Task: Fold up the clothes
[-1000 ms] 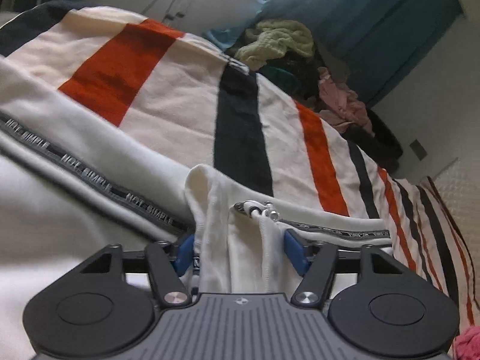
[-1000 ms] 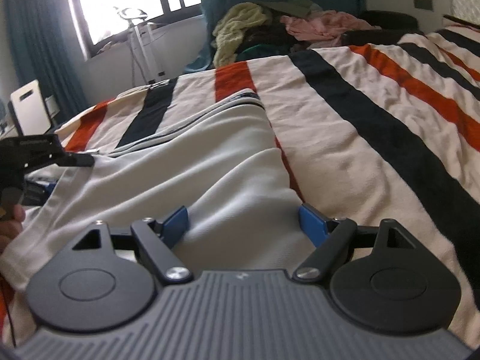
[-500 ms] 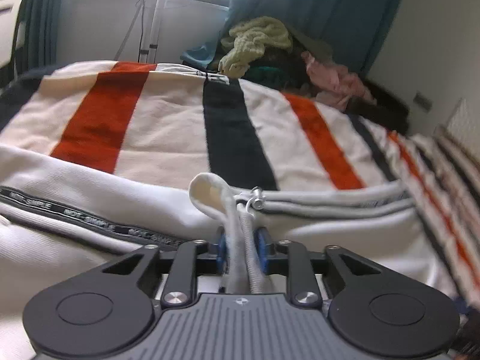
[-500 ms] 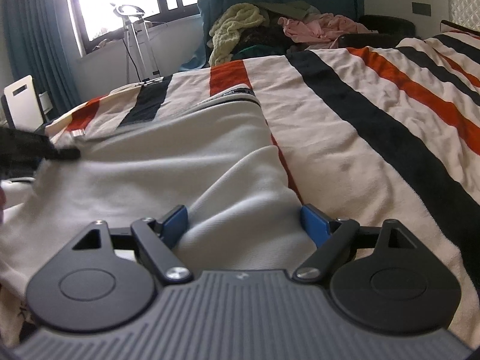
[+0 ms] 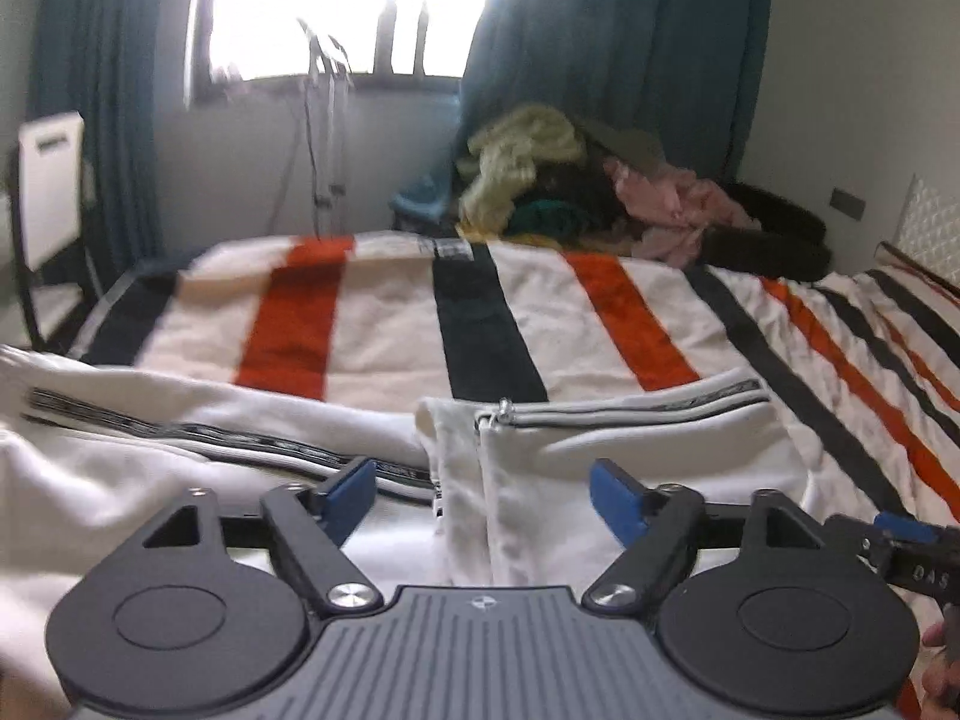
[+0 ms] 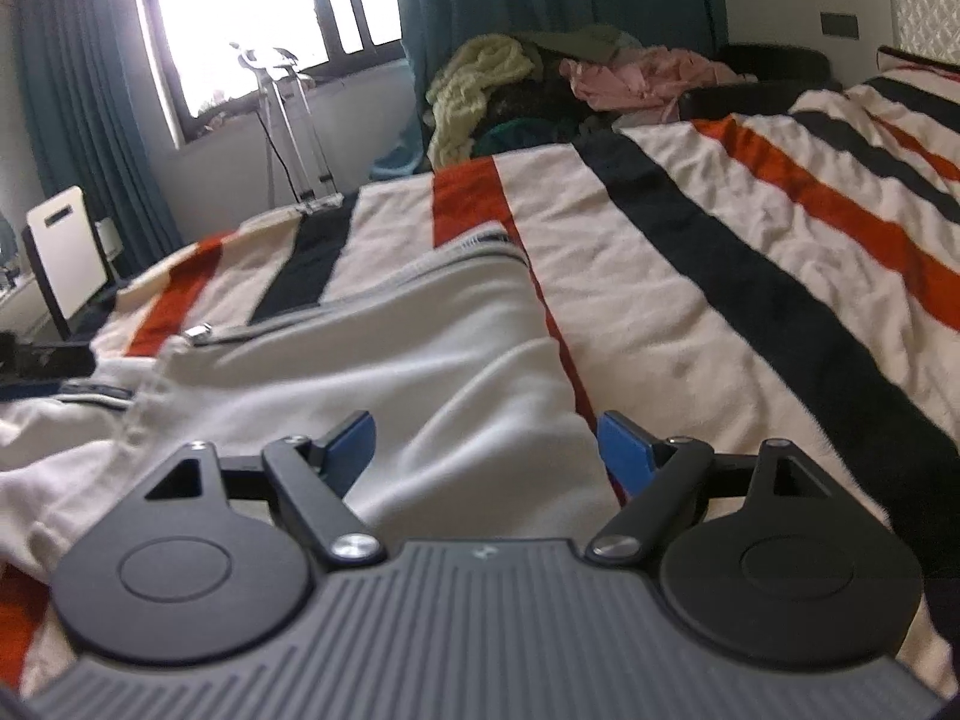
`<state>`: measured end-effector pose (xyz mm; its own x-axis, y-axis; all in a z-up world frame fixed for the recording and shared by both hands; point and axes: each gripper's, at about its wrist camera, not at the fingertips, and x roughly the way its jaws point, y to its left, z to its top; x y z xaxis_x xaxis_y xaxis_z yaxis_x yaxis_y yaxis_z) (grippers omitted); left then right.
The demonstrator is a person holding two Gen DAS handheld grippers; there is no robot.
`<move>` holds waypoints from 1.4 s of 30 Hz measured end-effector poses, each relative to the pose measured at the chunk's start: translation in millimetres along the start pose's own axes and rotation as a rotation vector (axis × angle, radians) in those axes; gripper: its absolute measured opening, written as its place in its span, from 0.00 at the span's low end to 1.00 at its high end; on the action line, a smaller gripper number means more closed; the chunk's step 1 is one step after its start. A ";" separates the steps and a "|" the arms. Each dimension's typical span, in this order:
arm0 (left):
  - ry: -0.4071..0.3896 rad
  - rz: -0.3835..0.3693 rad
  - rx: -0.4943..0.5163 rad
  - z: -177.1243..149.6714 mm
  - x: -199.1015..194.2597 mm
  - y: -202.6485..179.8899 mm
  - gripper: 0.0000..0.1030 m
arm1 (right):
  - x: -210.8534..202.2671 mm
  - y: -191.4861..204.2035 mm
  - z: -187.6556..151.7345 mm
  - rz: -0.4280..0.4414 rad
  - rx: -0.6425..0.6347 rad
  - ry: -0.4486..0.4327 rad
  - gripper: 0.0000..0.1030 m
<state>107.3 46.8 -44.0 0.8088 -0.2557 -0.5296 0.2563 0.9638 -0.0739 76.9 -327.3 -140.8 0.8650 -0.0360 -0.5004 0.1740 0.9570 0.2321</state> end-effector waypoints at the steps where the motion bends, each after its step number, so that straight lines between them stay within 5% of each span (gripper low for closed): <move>1: -0.015 0.002 -0.012 -3.0 -12.6 -1.3 0.80 | -5.6 0.7 1.6 0.006 -0.003 -0.009 0.80; 9: -0.062 -0.005 0.023 -40.8 -93.8 -25.0 0.81 | -61.9 6.5 0.9 0.064 -0.014 -0.091 0.80; 14: -0.015 0.004 -0.041 -57.2 -102.6 -17.0 0.81 | -78.5 12.1 2.1 0.076 -0.040 -0.147 0.80; 27: 0.196 0.158 -0.679 -73.7 -96.1 108.3 0.82 | -60.9 2.4 0.2 0.048 0.006 -0.106 0.80; 34: 0.297 0.154 -1.003 -93.4 -61.0 186.8 0.85 | -62.1 1.2 -2.6 0.065 0.019 -0.090 0.80; 38: 0.248 0.090 -1.229 -116.0 -42.2 222.0 0.85 | -58.0 2.9 -5.3 0.065 0.021 -0.072 0.80; 42: 0.097 0.154 -1.250 -110.7 -49.1 246.4 0.85 | -53.1 5.7 -7.5 0.054 0.005 -0.062 0.80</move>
<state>72.1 305.2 -129.8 0.7298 -0.1792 -0.6598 -0.5543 0.4099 -0.7244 28.4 -317.8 -119.2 0.9008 -0.0025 -0.4342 0.1285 0.9567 0.2612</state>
